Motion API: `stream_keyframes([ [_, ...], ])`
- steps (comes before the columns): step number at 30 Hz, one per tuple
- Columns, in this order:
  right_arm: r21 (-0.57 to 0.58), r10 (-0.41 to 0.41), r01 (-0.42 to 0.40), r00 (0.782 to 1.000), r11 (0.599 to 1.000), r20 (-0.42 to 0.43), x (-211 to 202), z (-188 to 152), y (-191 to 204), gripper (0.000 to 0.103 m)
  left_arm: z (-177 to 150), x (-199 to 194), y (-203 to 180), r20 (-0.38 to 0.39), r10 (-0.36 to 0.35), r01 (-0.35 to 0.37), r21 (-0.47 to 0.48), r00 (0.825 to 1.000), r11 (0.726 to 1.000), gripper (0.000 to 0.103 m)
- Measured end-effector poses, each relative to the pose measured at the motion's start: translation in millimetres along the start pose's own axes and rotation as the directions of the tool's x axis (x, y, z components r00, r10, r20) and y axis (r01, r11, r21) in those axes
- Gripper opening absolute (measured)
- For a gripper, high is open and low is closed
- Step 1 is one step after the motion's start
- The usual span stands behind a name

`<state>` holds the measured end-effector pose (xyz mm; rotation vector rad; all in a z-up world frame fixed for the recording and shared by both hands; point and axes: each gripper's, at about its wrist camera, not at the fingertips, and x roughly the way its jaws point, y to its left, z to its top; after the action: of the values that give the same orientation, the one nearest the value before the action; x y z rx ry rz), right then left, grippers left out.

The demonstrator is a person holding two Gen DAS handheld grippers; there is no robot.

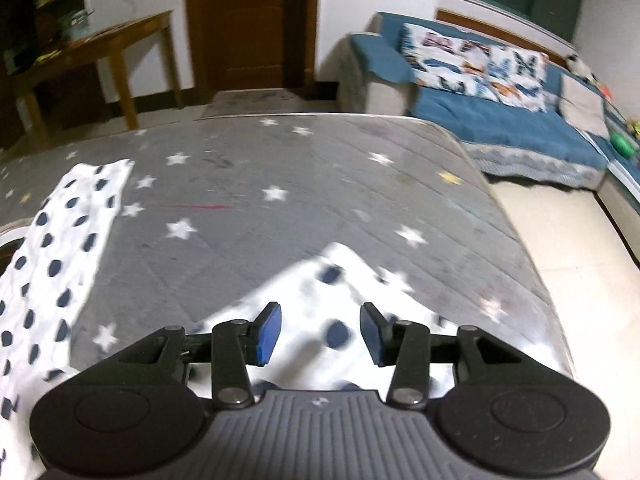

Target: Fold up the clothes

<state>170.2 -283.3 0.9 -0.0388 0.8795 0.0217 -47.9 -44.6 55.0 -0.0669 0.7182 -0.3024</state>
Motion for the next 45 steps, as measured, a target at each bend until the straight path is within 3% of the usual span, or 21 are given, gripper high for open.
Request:
stream_keyframes([
  [8,0.075,-0.014,0.012,1.000,0.997,0.016,1,-11,-46,0.044,-6,23,-36,-0.076,-0.064,0.070,0.067,0.995,0.995,0.054],
  [17,0.023,0.033,-0.033,0.999,0.999,0.007,42,1,-30,0.044,-9,47,-57,-0.158,-0.123,0.140,0.102,0.980,0.985,0.054],
  [22,-0.042,0.010,-0.009,1.000,0.999,0.027,57,14,-18,0.044,-12,61,-58,-0.216,-0.199,0.225,0.100,0.956,0.969,0.055],
  [31,-0.095,0.007,0.000,0.997,0.995,0.074,99,57,10,0.044,-15,67,-57,-0.230,-0.318,0.350,0.112,0.920,0.930,0.058],
  [35,-0.097,0.018,-0.009,0.995,0.995,0.096,119,77,21,0.056,-17,70,-59,-0.228,-0.347,0.379,0.112,0.910,0.919,0.059],
  [40,-0.097,0.019,-0.010,0.995,0.995,0.099,119,81,26,0.058,-17,72,-60,-0.223,-0.355,0.383,0.099,0.908,0.919,0.060],
  [45,-0.104,0.036,-0.024,0.993,0.994,0.111,86,69,20,0.058,-15,58,-52,-0.178,-0.329,0.351,0.103,0.927,0.931,0.060],
])
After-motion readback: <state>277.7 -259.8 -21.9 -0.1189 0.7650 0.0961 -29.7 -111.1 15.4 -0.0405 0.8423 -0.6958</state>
